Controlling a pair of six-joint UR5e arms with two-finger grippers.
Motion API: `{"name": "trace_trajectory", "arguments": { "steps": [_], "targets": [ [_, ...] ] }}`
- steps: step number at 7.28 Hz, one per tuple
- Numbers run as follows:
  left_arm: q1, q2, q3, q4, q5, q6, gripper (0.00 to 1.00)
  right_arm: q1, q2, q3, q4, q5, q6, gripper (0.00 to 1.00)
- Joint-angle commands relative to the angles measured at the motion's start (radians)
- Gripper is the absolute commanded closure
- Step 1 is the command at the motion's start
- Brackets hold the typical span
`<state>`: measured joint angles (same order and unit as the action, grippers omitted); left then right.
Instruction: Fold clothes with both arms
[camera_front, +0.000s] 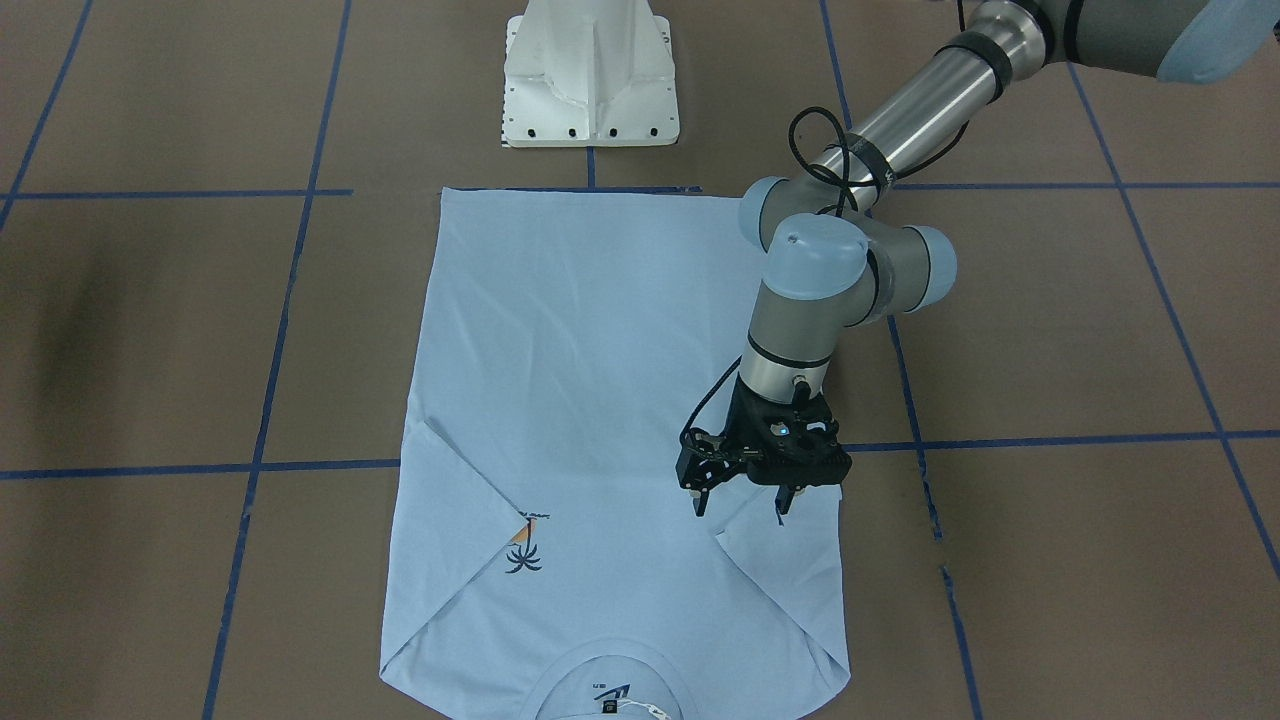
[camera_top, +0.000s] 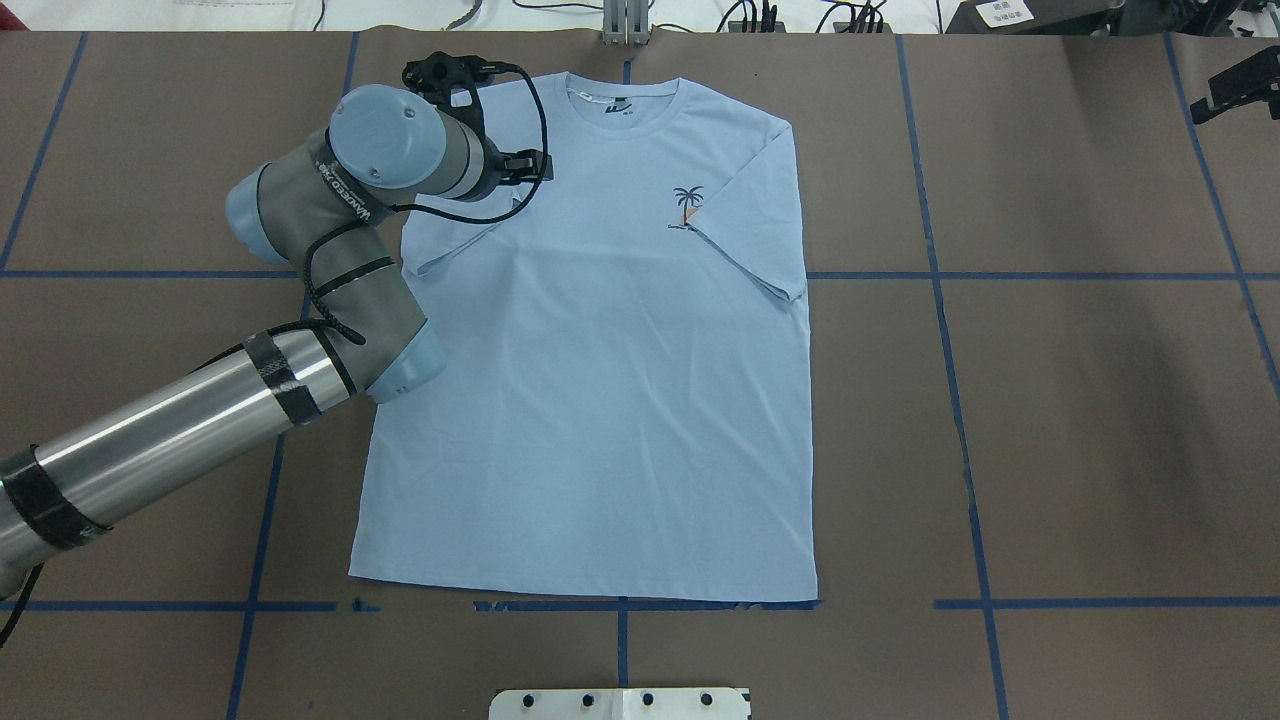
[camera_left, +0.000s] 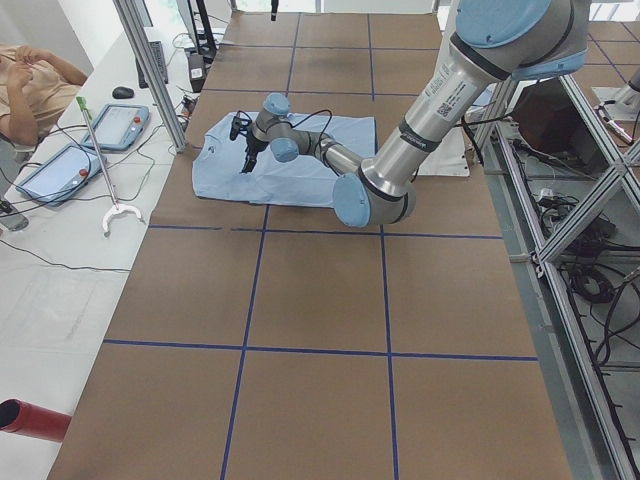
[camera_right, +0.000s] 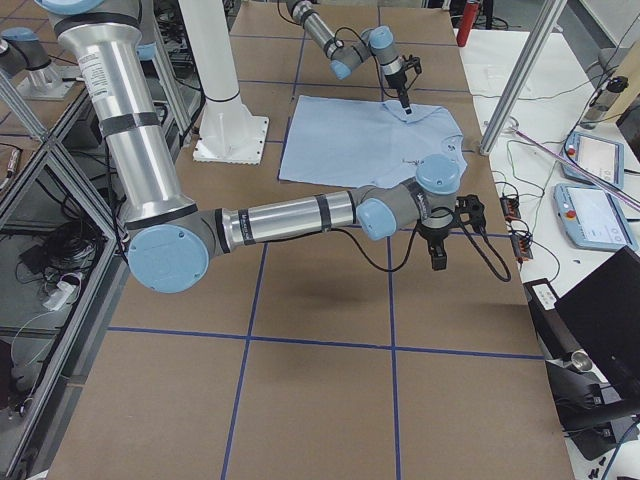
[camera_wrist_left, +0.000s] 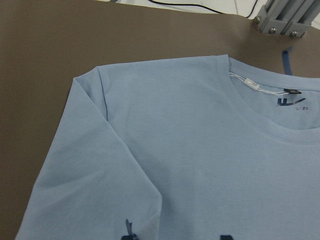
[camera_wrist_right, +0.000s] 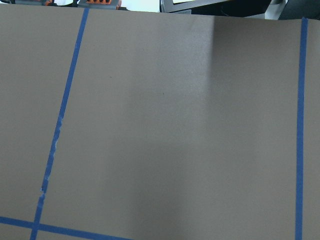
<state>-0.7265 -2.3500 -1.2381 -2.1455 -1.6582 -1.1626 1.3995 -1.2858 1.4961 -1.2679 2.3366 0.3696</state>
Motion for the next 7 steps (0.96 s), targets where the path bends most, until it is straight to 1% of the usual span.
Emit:
{"name": "trace_trajectory", "arguments": {
  "steps": [1,2,3,4,6,7],
  "targets": [
    [0.001,0.011,-0.073,0.049,-0.002,0.000,0.00,0.001,-0.001,0.003,0.001,0.001,0.002,0.00],
    [0.001,0.026,-0.095,0.049,-0.003,0.001,0.00,-0.001,-0.003,0.016,-0.001,0.001,0.015,0.00],
    [0.001,0.090,-0.174,0.049,-0.015,0.001,0.00,-0.011,-0.022,0.091,0.001,0.003,0.123,0.00],
    [-0.001,0.153,-0.264,0.050,-0.052,0.003,0.00,-0.060,-0.071,0.193,0.002,-0.011,0.231,0.00],
    [0.006,0.242,-0.419,0.050,-0.081,0.003,0.00,-0.164,-0.112,0.338,0.001,-0.092,0.442,0.00],
    [0.007,0.326,-0.505,0.046,-0.087,0.000,0.00,-0.250,-0.160,0.430,0.002,-0.155,0.579,0.00]
  ]
}}
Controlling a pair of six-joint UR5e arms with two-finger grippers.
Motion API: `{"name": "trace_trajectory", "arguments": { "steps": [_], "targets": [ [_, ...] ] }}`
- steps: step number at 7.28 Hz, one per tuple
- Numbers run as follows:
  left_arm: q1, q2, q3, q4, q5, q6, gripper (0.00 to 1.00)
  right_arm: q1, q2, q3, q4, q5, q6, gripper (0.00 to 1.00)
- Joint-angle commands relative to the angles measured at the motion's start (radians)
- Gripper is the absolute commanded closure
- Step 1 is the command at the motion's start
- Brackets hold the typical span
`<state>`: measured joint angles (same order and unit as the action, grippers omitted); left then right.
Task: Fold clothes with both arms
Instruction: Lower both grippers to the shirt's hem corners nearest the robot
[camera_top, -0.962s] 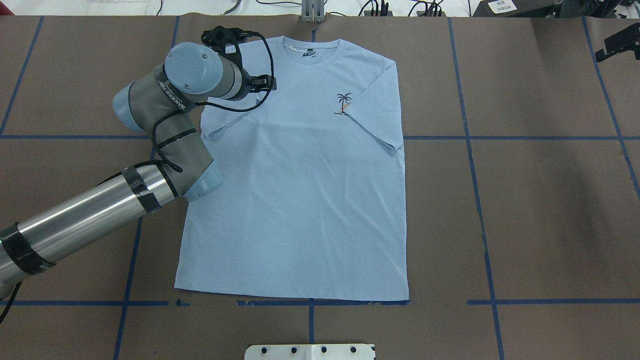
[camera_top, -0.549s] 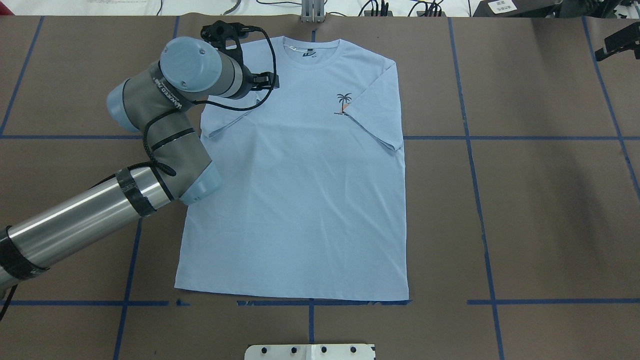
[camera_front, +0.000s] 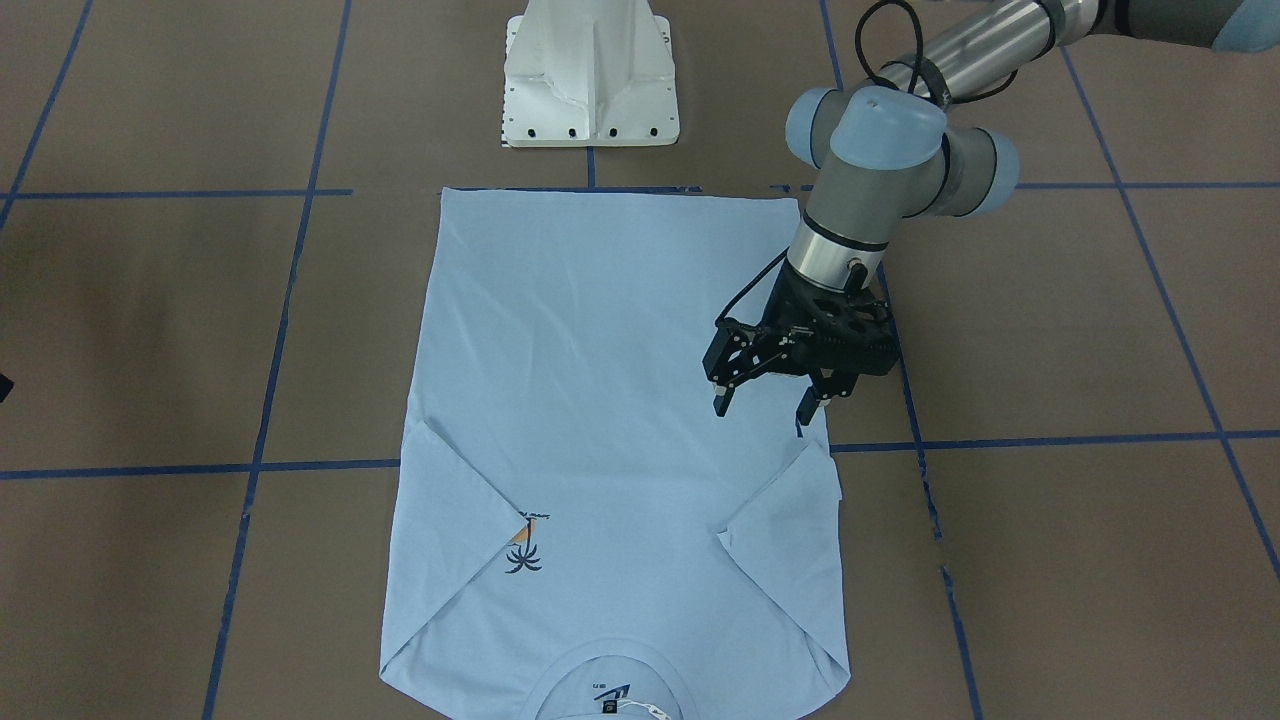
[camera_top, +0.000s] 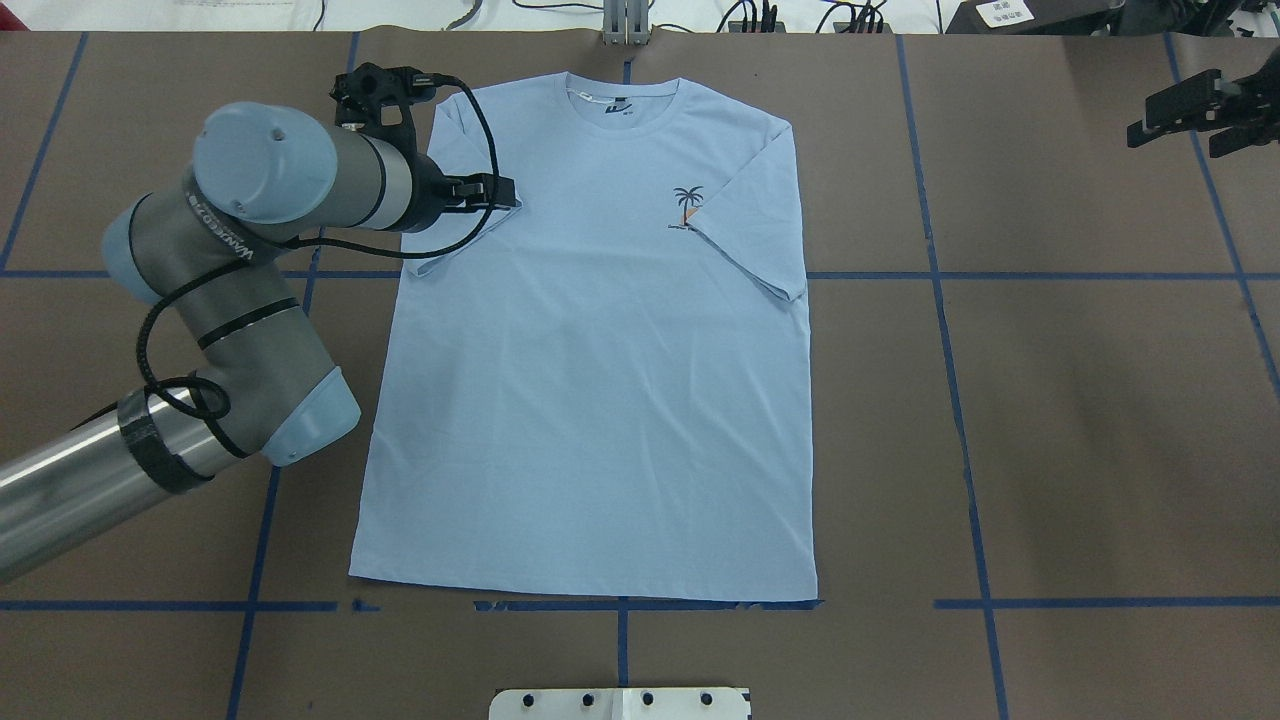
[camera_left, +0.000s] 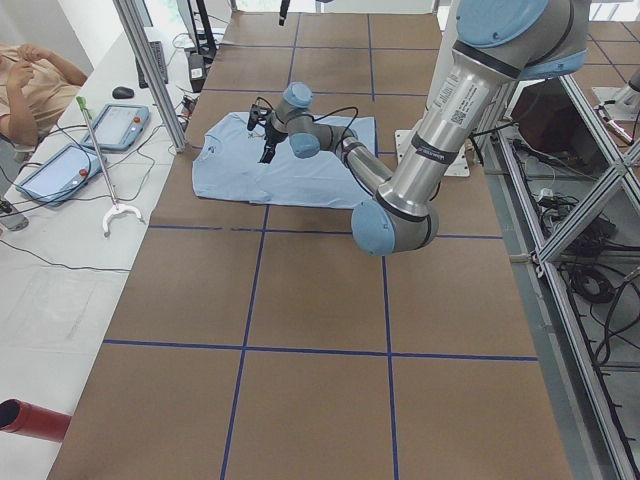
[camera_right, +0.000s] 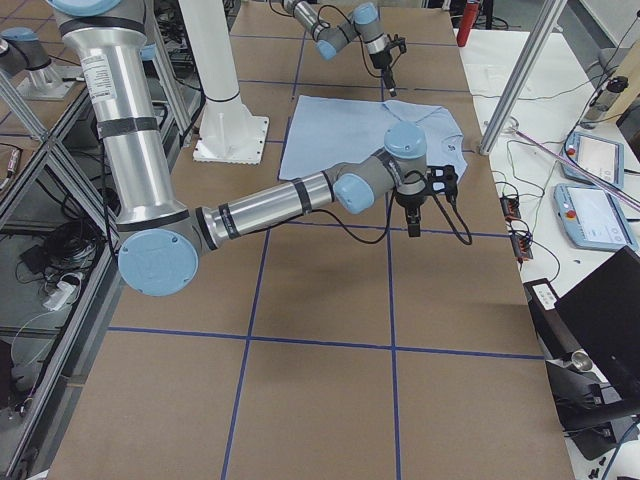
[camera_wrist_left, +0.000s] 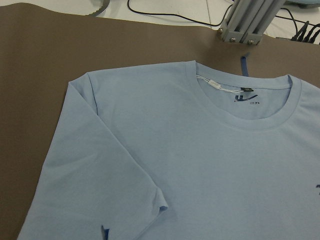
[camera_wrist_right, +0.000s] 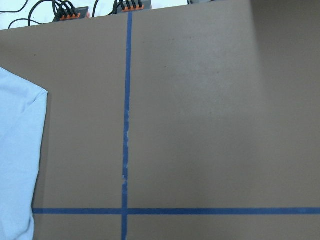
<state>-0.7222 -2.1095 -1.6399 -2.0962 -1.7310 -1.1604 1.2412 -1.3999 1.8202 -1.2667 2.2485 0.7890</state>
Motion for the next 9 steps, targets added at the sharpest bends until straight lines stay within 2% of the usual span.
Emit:
{"name": "trace_trajectory", "arguments": {
  "steps": [1,3,5,7,8,9],
  "targets": [
    [0.018,0.145,-0.174,-0.002,-0.015,-0.005,0.00,-0.203,-0.120,0.207,0.022,-0.178,0.282,0.00],
    [0.055,0.293,-0.311,-0.007,-0.015,-0.012,0.00,-0.404,-0.242,0.313,0.139,-0.330,0.515,0.00],
    [0.130,0.440,-0.438,-0.008,-0.004,-0.031,0.00,-0.648,-0.307,0.402,0.155,-0.514,0.750,0.07],
    [0.177,0.520,-0.465,-0.028,0.013,-0.062,0.00,-0.916,-0.309,0.425,0.147,-0.750,0.948,0.17],
    [0.205,0.549,-0.468,-0.033,0.049,-0.071,0.00,-1.022,-0.300,0.429,0.100,-0.864,1.055,0.24],
    [0.261,0.580,-0.468,-0.033,0.109,-0.134,0.05,-1.078,-0.291,0.430,0.061,-0.929,1.103,0.25]
  ]
}}
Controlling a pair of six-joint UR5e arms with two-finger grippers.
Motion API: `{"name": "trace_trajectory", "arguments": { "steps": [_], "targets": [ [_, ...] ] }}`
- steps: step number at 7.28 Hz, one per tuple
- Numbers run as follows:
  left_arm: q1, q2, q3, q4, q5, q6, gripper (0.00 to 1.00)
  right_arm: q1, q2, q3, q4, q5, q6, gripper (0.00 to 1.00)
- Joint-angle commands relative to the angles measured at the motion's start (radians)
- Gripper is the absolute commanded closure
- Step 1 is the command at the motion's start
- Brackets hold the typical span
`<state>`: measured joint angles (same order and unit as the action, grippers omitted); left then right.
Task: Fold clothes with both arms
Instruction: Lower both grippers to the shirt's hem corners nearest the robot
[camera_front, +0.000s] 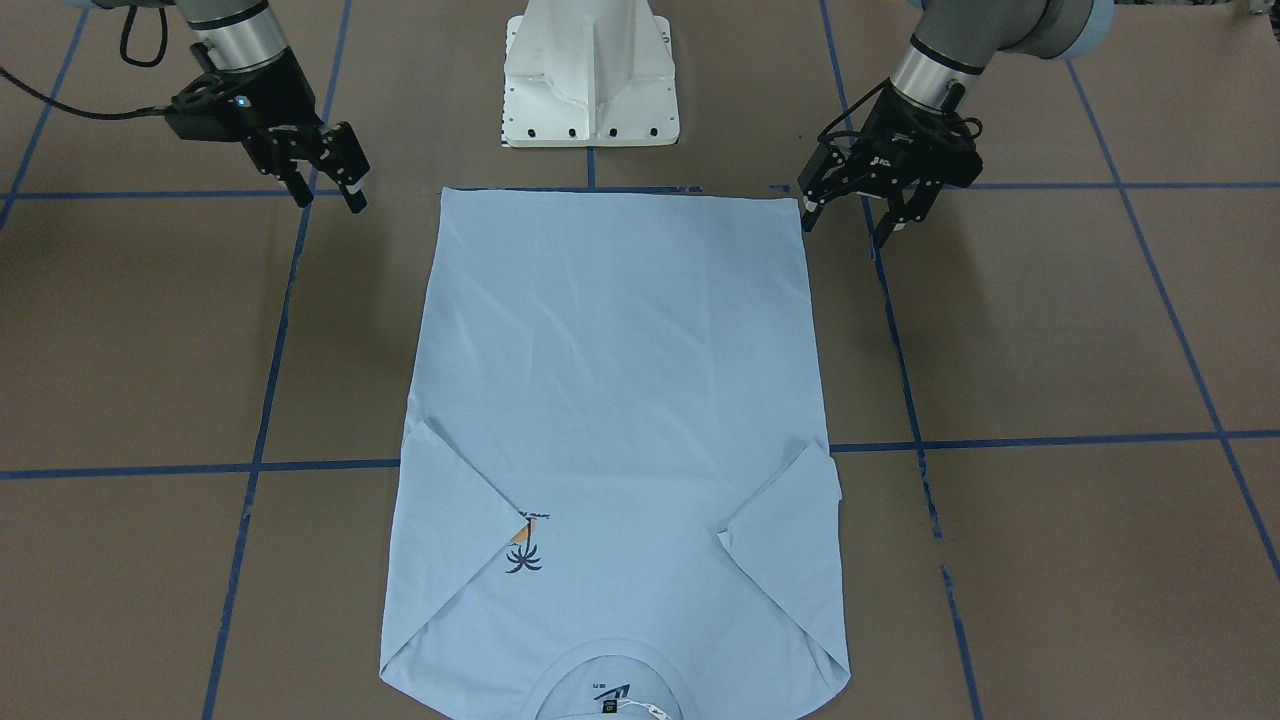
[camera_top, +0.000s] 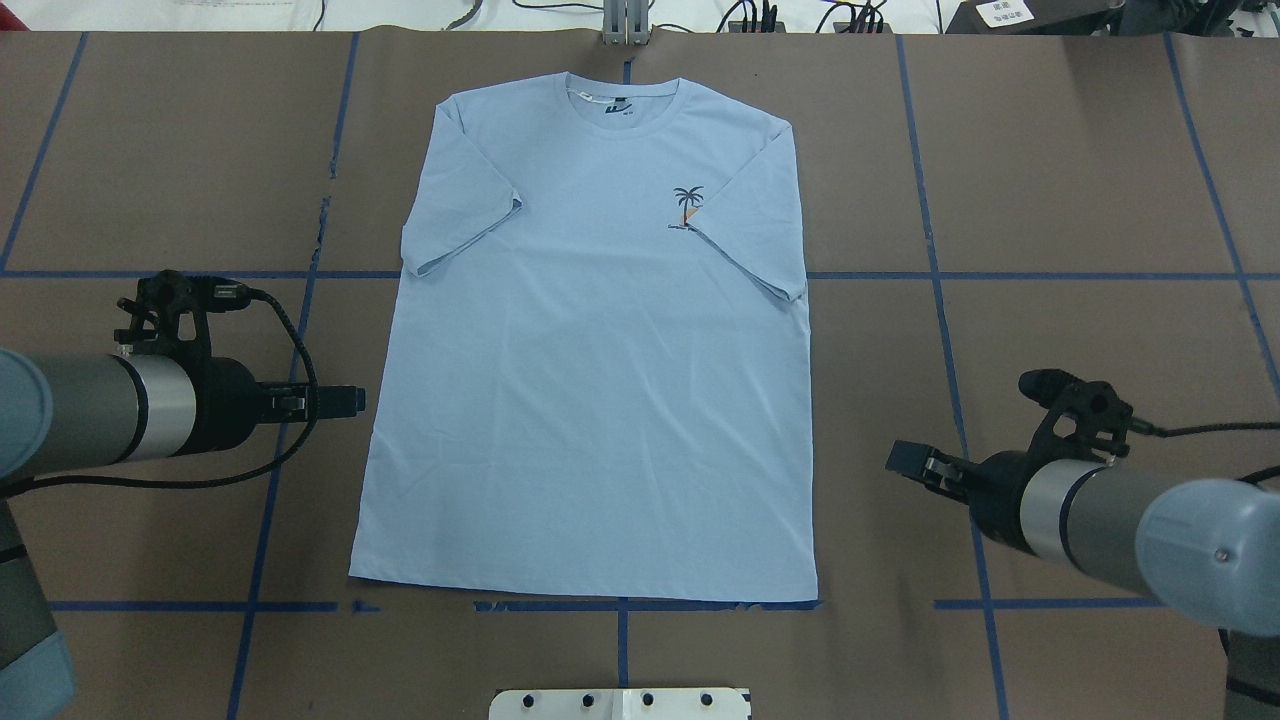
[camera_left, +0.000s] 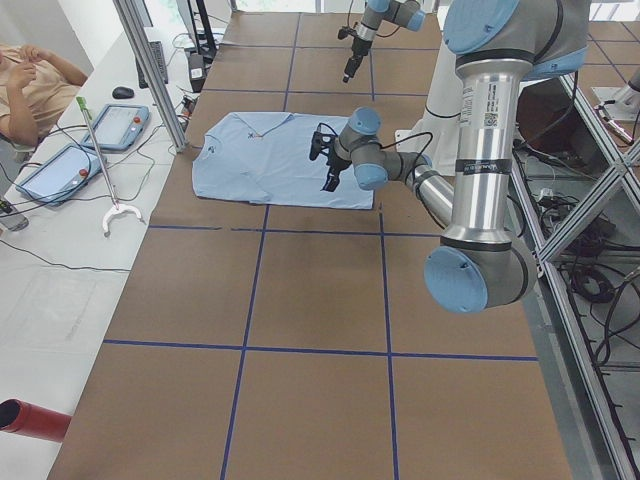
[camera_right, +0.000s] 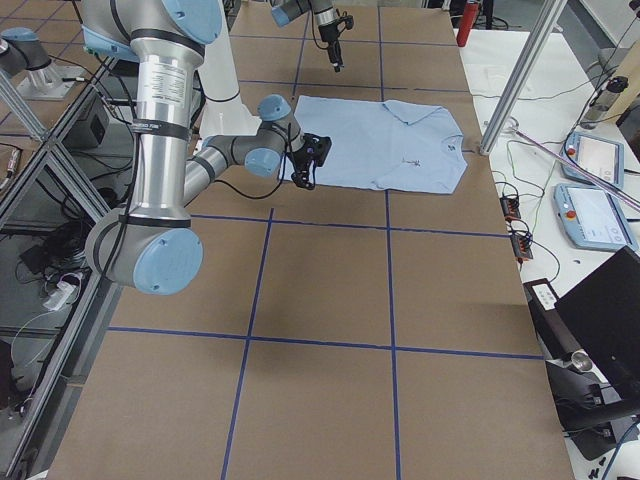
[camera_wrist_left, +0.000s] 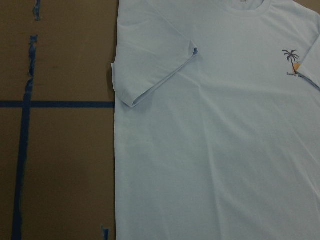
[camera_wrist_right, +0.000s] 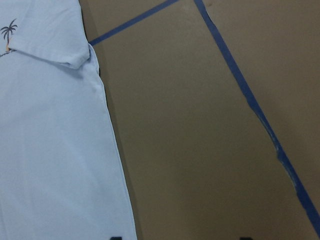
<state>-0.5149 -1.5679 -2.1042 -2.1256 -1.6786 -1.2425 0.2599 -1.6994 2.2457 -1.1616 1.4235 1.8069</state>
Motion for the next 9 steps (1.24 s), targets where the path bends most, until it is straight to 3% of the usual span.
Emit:
{"name": "trace_trajectory", "arguments": {
  "steps": [1,2,4,9],
  "targets": [
    [0.141,0.049,-0.002,0.001,0.142,-0.168,0.17,-0.106,0.010,0.005,-0.052,-0.110,0.103,0.25],
    [0.218,0.049,0.007,0.007,0.204,-0.272,0.31,-0.128,0.012,0.003,-0.056,-0.133,0.135,0.25],
    [0.307,0.040,0.010,0.090,0.258,-0.398,0.42,-0.140,0.056,0.002,-0.099,-0.149,0.160,0.25],
    [0.394,0.026,0.038,0.098,0.283,-0.448,0.46,-0.169,0.060,-0.003,-0.099,-0.189,0.169,0.23]
  ]
}}
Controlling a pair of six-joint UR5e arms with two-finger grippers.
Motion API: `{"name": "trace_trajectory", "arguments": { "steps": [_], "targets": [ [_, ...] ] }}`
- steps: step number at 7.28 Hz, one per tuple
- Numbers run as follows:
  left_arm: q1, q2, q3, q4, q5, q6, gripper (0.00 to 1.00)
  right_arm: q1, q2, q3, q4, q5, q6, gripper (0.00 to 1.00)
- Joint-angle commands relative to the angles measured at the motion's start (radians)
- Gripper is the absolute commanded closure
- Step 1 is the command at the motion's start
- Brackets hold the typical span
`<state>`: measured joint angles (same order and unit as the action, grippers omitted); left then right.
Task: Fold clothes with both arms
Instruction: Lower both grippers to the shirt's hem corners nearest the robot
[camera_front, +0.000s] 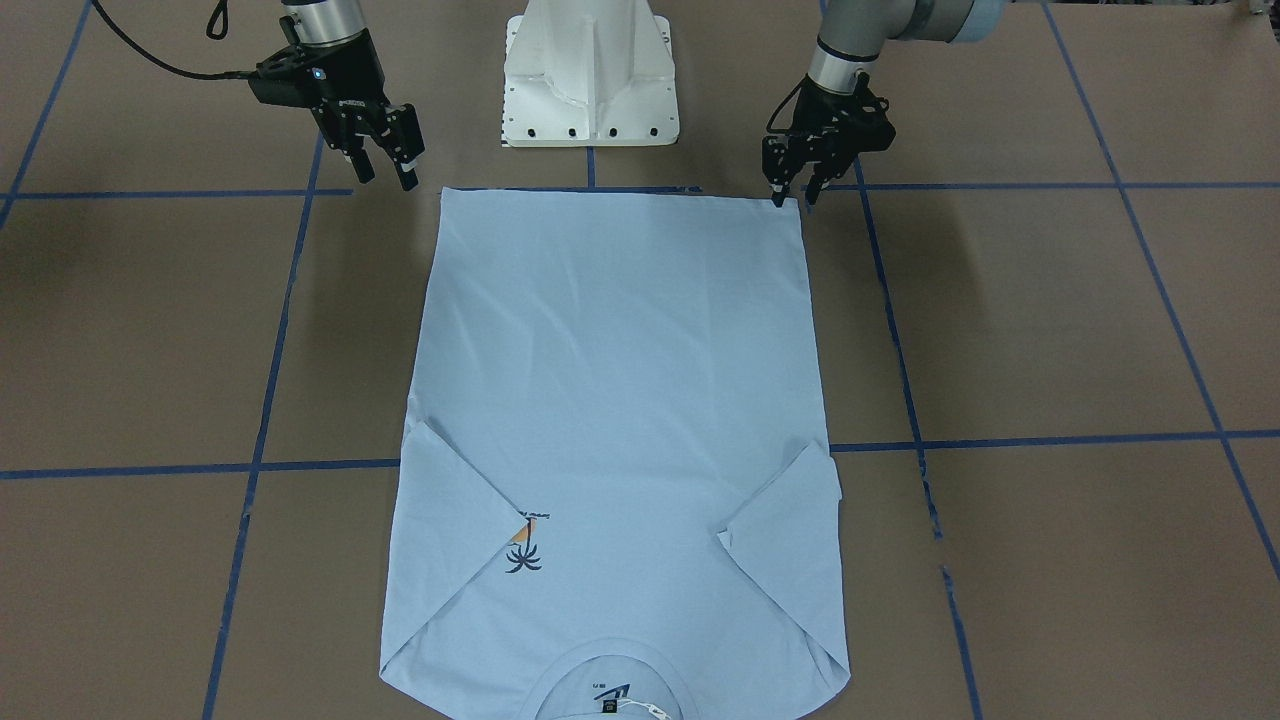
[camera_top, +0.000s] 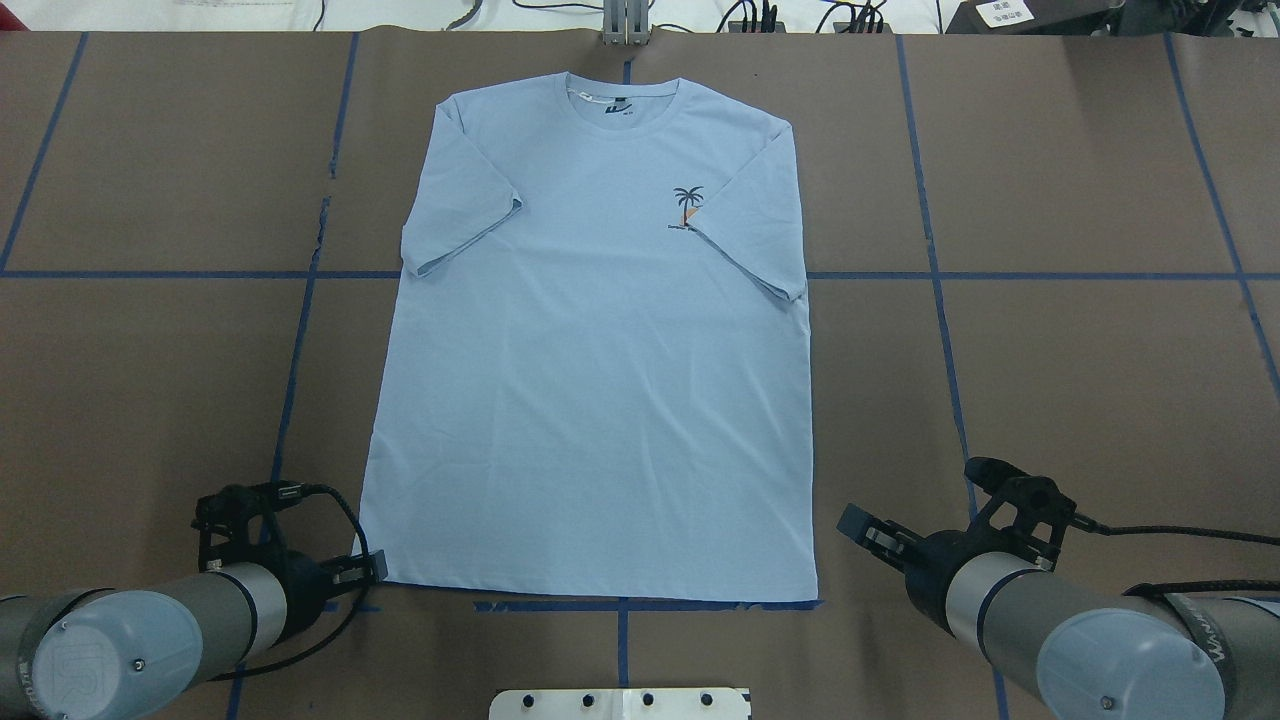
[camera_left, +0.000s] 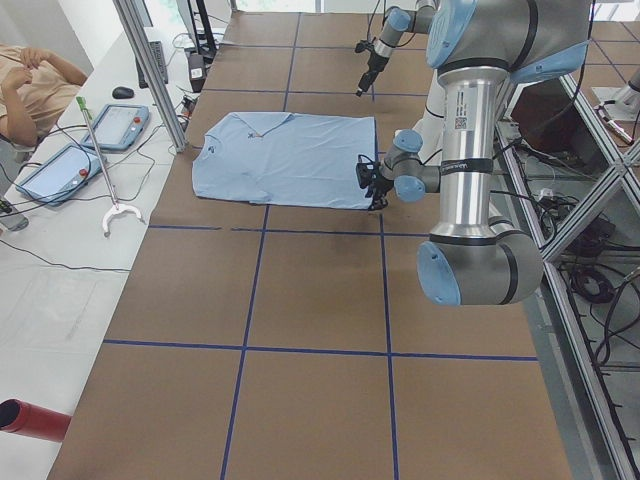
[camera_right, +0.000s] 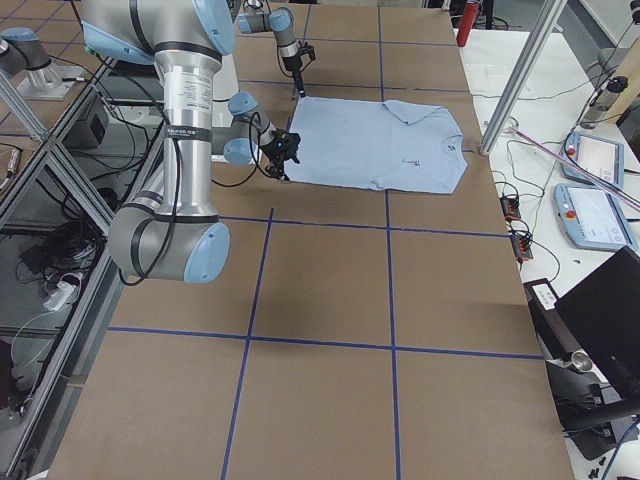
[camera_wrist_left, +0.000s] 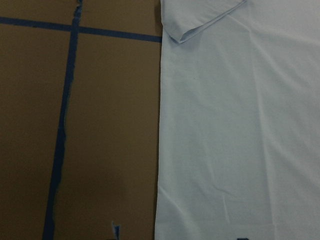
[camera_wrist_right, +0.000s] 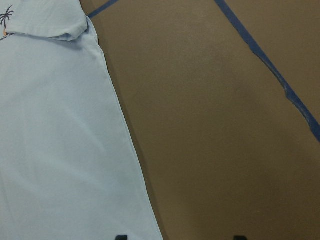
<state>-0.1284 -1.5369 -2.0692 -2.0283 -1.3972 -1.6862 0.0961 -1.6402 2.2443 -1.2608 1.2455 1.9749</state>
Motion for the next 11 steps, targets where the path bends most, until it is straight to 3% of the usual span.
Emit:
{"name": "trace_trajectory", "arguments": {
  "steps": [1,5,7,8,10,11],
  "targets": [
    [0.006,-0.012,0.006,0.000,0.001,-0.004,0.54,-0.013,0.000,-0.002,0.000,-0.021,0.001,0.23],
    [0.006,-0.011,0.009,0.002,0.000,-0.004,0.55,-0.035,0.000,-0.005,0.000,-0.046,0.015,0.22],
    [0.004,-0.012,0.009,0.002,0.000,-0.004,0.69,-0.042,0.000,-0.009,0.000,-0.055,0.016,0.22],
    [0.006,-0.012,0.009,0.002,0.000,-0.004,0.71,-0.047,0.000,-0.012,0.000,-0.057,0.016,0.22],
    [0.006,-0.012,0.009,0.002,0.000,-0.004,1.00,-0.053,0.002,-0.012,0.000,-0.057,0.019,0.22],
    [0.006,-0.015,0.009,0.002,0.001,-0.004,1.00,-0.056,0.017,-0.014,-0.002,-0.057,0.022,0.22]
  ]
}}
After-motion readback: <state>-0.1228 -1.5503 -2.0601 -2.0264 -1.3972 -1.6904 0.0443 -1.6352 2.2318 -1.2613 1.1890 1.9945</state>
